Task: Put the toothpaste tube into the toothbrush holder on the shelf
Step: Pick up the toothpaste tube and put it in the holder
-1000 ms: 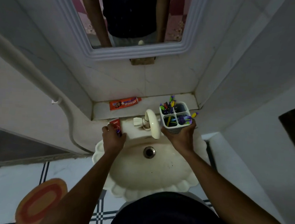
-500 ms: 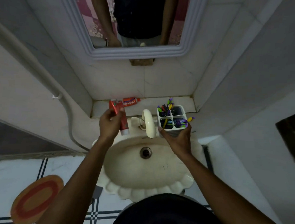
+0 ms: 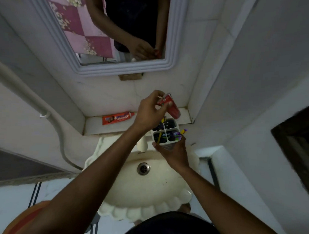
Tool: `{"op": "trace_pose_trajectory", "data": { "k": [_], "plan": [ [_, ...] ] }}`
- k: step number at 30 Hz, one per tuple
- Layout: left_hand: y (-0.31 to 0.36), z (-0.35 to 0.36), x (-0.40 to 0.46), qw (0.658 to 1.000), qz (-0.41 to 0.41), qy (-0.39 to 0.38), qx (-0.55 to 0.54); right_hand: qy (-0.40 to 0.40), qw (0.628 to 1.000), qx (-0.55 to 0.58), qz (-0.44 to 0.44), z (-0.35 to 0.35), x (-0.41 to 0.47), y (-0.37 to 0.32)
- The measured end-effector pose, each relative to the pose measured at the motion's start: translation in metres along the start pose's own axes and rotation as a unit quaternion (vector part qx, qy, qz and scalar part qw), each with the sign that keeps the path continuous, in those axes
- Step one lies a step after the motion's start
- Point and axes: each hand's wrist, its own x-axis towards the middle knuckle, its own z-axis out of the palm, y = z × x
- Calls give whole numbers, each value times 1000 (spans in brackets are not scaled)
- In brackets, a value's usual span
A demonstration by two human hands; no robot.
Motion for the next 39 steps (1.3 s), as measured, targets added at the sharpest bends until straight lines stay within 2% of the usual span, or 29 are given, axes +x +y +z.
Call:
{"op": "trace_pose_trajectory", "data": {
  "k": [5,9,15,18,23,27,30,34,39],
  "plan": [
    [-15,24,9,984,26,-15,174,-10,1000,8,4,-6,4,2],
    [-15,22,16,975,45,-20,216,-15,1000,-4,5,-12,4,2],
    [-27,26,13,959,36,-86,266,-15,1000,-16,2,-14,4,-3],
    [-36,28,11,970,23,-78,230,-12,1000,-9,6,-16,4,-2],
    [-58,9,5,998,-39,-18,45,7,1000,12,0,-19,8,-6],
    [-83,-21,-8,990,-129,21,-55,19,999,26,-11,-19,9,-12],
    [-119,-40,-17,977,-199,42,-69,37,998,41,-12,-15,9,-14],
    [-171,-55,-30,972,-226,56,16,43,997,57,-7,-7,5,-9],
    [-215,-73,-28,956,-201,3,214,30,996,80,10,-3,5,-2]
  ]
}}
